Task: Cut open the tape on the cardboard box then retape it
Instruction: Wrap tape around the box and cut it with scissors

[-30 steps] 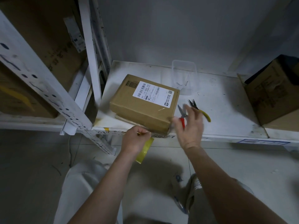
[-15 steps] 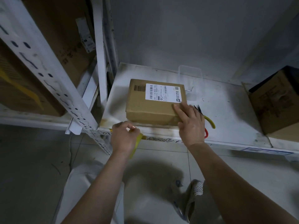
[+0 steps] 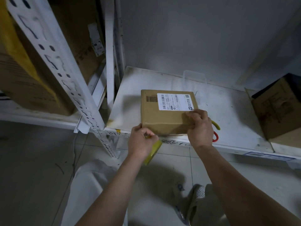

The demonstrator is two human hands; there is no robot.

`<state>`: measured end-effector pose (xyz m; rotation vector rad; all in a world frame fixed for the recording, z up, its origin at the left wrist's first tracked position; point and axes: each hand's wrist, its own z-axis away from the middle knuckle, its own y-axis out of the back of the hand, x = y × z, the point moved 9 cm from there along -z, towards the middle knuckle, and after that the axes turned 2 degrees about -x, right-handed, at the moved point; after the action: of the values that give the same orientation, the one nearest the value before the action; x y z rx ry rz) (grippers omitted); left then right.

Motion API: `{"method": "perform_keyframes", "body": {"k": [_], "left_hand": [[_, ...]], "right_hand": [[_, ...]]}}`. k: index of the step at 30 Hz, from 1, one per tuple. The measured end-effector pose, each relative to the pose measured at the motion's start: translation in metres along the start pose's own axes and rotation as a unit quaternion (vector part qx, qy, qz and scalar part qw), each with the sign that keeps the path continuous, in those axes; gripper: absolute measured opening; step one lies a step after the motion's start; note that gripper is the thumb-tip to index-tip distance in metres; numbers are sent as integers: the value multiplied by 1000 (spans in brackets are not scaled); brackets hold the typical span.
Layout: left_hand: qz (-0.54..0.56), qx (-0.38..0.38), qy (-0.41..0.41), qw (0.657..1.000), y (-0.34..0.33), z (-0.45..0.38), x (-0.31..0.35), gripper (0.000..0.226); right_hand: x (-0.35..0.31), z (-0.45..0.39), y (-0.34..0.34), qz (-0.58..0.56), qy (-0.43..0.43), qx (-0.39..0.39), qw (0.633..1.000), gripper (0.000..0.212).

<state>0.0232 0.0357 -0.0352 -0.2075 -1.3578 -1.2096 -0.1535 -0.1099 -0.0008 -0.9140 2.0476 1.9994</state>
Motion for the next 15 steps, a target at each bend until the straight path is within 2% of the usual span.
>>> {"method": "perform_keyframes", "body": {"k": [2,4,5,6,7,8,10,11,12,15], "left_hand": [[18,-2,8,1000,1,3,0,11],[48,25,14,998,9,5,2,10],[61,44,22,997,15,6,2,11],[74,61,32,995,19,7,0,14],[86,75,42,993,23,9,-1,17],[96,81,50,991,24,9,-2,19],[115,72,57,989,26,11,-2,17],[123,59,60,989,25,12,-2,14],[130,46,60,989,24,13,-2,10],[156,22,56,986,25,17,-2,4]], "right_hand": [[-7,2,7,38,11,10,999,50],[-24,7,19,70,56,74,993,42],[-33,11,23,48,75,102,991,34],[-41,12,20,-13,74,80,994,25],[-48,12,10,-97,53,9,994,18],[-57,14,-8,-180,20,-97,979,12],[-81,30,-38,-286,-18,-282,916,6],[-90,35,-46,-308,-19,-328,893,9],[-95,39,-51,-318,-18,-340,885,12],[-96,38,-51,-320,-26,-309,895,18]]}}
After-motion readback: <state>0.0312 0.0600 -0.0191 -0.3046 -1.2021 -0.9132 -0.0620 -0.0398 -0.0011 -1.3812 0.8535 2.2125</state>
